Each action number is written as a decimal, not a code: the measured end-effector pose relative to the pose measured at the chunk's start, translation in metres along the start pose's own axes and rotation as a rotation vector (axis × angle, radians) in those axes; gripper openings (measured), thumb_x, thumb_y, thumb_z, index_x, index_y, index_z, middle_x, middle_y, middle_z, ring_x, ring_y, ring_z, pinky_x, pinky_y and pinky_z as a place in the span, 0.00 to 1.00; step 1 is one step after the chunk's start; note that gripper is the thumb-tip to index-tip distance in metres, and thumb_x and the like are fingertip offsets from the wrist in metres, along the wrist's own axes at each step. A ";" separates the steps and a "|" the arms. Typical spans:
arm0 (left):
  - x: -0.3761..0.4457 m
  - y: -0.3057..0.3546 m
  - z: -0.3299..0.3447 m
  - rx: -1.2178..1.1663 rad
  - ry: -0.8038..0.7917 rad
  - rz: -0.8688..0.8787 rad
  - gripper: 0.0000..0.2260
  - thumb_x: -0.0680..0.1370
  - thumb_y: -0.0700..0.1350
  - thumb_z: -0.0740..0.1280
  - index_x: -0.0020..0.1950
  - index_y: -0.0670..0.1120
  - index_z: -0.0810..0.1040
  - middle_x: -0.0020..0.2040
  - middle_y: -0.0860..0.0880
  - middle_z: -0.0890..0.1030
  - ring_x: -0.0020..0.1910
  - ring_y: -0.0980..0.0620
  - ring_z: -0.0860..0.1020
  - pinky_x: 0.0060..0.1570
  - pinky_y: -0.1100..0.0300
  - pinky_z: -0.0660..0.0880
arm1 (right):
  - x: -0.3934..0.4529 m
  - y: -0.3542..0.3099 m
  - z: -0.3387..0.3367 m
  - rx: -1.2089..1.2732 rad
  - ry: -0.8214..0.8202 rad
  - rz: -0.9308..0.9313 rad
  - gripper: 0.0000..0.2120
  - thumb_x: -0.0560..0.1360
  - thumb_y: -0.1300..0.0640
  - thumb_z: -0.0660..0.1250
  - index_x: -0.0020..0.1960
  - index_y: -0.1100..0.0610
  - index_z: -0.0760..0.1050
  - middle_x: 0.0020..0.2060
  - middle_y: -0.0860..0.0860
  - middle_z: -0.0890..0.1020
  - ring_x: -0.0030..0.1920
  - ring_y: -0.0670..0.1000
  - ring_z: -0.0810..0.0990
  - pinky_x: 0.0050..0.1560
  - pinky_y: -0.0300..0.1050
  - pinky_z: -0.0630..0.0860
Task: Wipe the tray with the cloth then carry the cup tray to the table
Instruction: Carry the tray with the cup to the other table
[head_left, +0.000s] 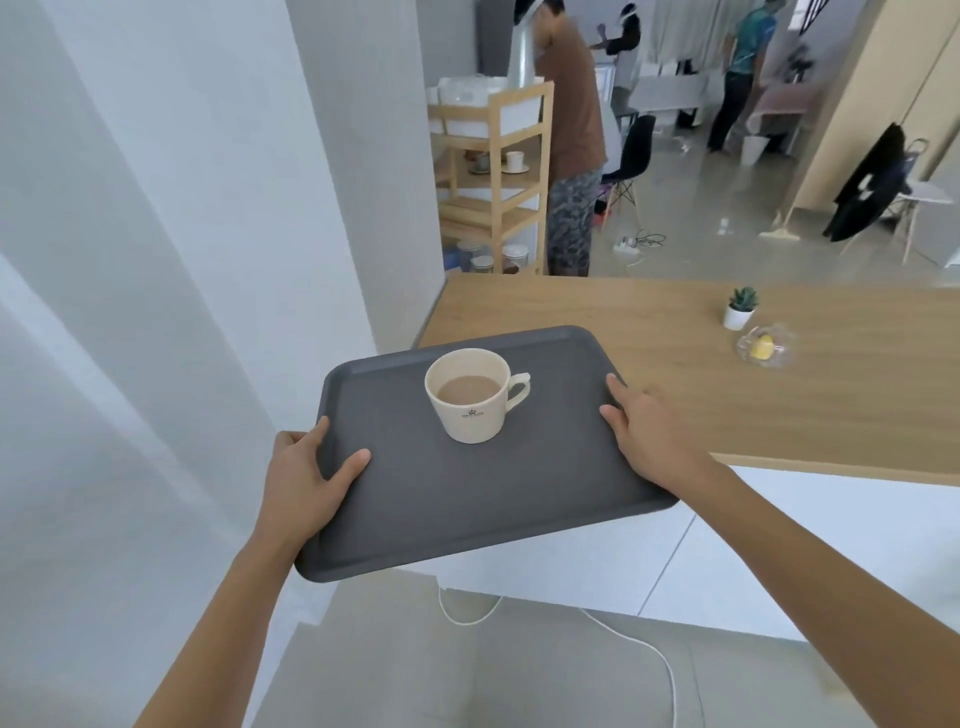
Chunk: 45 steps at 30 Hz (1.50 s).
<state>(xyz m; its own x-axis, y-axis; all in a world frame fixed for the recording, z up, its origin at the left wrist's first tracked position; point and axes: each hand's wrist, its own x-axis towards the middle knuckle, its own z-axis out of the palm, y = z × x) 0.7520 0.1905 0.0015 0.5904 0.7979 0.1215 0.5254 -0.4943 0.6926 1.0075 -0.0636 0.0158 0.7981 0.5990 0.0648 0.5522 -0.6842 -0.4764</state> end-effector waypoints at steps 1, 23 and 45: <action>0.013 0.006 0.011 -0.004 -0.019 0.015 0.32 0.73 0.53 0.71 0.75 0.46 0.65 0.57 0.47 0.68 0.60 0.47 0.73 0.59 0.58 0.67 | 0.006 0.009 -0.002 -0.012 0.014 0.027 0.24 0.82 0.51 0.53 0.76 0.53 0.57 0.58 0.65 0.73 0.57 0.64 0.74 0.56 0.52 0.70; 0.253 0.101 0.243 -0.042 -0.318 0.282 0.35 0.74 0.55 0.70 0.75 0.43 0.63 0.56 0.49 0.66 0.60 0.47 0.72 0.59 0.60 0.65 | 0.159 0.166 0.001 -0.121 0.133 0.436 0.23 0.81 0.50 0.52 0.76 0.52 0.57 0.50 0.62 0.73 0.40 0.62 0.76 0.48 0.54 0.76; 0.360 0.132 0.410 -0.021 -0.348 0.069 0.34 0.75 0.54 0.68 0.77 0.45 0.59 0.59 0.48 0.65 0.63 0.49 0.69 0.65 0.59 0.64 | 0.344 0.307 0.045 -0.059 0.018 0.420 0.24 0.81 0.49 0.51 0.76 0.49 0.56 0.53 0.59 0.73 0.44 0.62 0.78 0.46 0.56 0.78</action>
<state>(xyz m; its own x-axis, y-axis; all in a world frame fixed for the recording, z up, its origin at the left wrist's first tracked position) 1.2847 0.2711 -0.1551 0.7996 0.5953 -0.0785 0.4663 -0.5332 0.7059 1.4407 -0.0488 -0.1479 0.9606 0.2559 -0.1085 0.1905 -0.8904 -0.4135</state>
